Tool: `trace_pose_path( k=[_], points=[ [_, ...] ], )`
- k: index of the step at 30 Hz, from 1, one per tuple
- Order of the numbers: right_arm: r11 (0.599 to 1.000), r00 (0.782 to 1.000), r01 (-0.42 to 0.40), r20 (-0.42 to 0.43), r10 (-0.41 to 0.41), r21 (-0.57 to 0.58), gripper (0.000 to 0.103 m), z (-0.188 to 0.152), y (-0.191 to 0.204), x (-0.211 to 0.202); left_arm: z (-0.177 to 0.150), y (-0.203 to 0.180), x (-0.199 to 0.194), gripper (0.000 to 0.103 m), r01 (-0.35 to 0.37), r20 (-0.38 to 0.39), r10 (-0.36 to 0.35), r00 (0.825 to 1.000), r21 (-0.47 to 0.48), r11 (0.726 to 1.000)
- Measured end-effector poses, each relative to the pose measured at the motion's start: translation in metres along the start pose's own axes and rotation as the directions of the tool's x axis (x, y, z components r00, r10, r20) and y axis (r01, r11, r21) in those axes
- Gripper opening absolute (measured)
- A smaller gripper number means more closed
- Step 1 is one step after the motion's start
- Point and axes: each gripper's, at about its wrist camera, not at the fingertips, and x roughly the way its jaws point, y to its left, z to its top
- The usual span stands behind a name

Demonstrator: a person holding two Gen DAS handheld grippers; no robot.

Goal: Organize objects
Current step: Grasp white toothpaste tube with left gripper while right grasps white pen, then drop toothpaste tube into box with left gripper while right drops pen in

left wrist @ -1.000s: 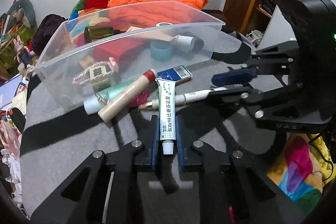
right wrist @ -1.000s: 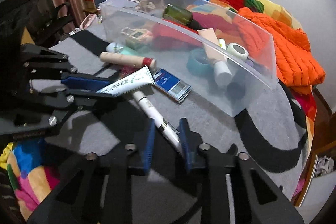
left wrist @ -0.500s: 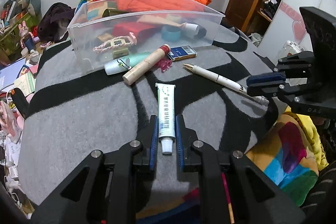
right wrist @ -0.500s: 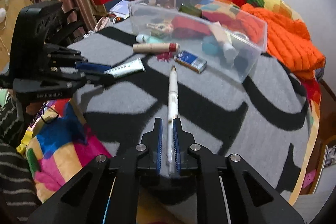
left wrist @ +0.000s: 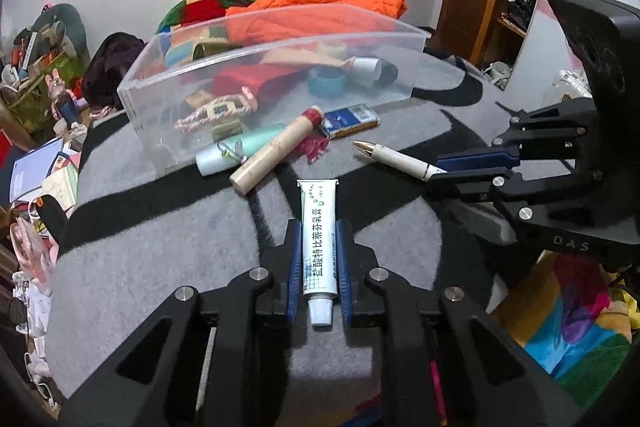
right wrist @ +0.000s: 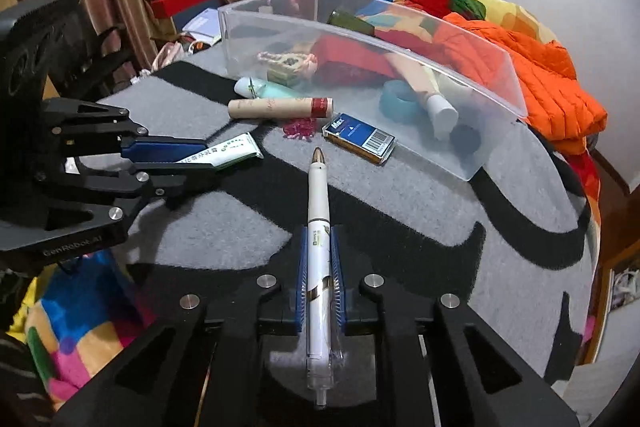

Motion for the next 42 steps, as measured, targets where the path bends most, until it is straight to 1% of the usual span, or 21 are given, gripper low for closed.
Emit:
trace_pose_path(
  k=[2,6,8,10,14,19,21,23,26,29,32,34,36,38,40,42],
  points=[
    [1.0,1.0,-0.007,0.023,0.007,0.021,0.01,0.002,-0.002,-0.006,0.004,0.001,-0.004,0.016,0.004,0.018,-0.003,1.0,-0.008,1.0],
    [0.996,0.995,-0.04,0.095,0.032,0.083,0.01,0.014,-0.014,-0.023,0.018,0.008,-0.016,0.016,0.012,0.064,-0.009,0.998,-0.037,0.999],
    [0.991,0.989,-0.063,0.141,0.045,0.119,0.01,0.022,-0.021,-0.033,0.026,0.013,-0.022,0.016,0.017,0.091,-0.011,0.996,-0.057,0.998],
    [0.987,0.983,-0.068,0.177,0.042,0.147,0.01,0.031,-0.027,-0.04,0.033,0.019,-0.029,0.016,0.019,0.121,-0.01,0.993,-0.076,0.997],
    [0.976,0.972,-0.088,0.232,0.04,0.2,0.01,0.049,-0.039,-0.048,0.048,0.029,-0.039,0.016,0.01,0.169,0.008,0.986,-0.104,0.994],
    [0.965,0.957,-0.078,0.291,0.001,0.252,0.01,0.075,-0.055,-0.056,0.069,0.042,-0.043,0.016,-0.01,0.206,0.038,0.978,-0.135,0.991],
    [0.966,0.953,-0.046,0.302,-0.034,0.255,0.01,0.086,-0.061,-0.057,0.076,0.047,-0.042,0.016,-0.013,0.208,0.043,0.977,-0.144,0.989],
    [0.968,0.953,-0.004,0.296,-0.072,0.249,0.01,0.099,-0.064,-0.053,0.084,0.052,-0.039,0.016,-0.017,0.2,0.047,0.979,-0.152,0.988],
    [0.971,0.958,0.032,0.269,-0.098,0.239,0.01,0.113,-0.07,-0.043,0.097,0.059,-0.027,0.016,-0.009,0.17,0.036,0.985,-0.158,0.987],
    [0.972,0.969,0.078,0.212,-0.126,0.22,0.01,0.131,-0.078,-0.023,0.109,0.068,-0.012,0.016,-0.001,0.126,0.023,0.992,-0.168,0.986],
    [0.973,0.974,0.125,0.165,-0.157,0.192,0.01,0.142,-0.083,-0.005,0.118,0.075,0.003,0.016,0.008,0.089,0.009,0.996,-0.189,0.982],
    [0.972,0.973,0.174,0.122,-0.195,0.16,0.01,0.149,-0.082,0.009,0.123,0.079,0.011,0.016,0.004,0.07,0.01,0.997,-0.196,0.981],
    [0.972,0.973,0.196,0.097,-0.209,0.127,0.01,0.15,-0.08,0.02,0.126,0.08,0.019,0.016,0.001,0.056,0.01,0.998,-0.191,0.982],
    [0.974,0.975,0.205,0.069,-0.213,0.1,0.01,0.152,-0.076,0.031,0.127,0.079,0.026,0.016,0.007,0.038,0.0,0.999,-0.192,0.981],
    [0.979,0.98,0.19,0.048,-0.194,0.081,0.01,0.153,-0.074,0.041,0.126,0.081,0.032,0.016,0.029,0.018,-0.026,1.0,-0.196,0.98],
    [0.983,0.985,0.166,0.03,-0.169,0.072,0.01,0.152,-0.069,0.046,0.124,0.081,0.034,0.016,0.039,0.012,-0.037,0.999,-0.2,0.979]
  ],
)
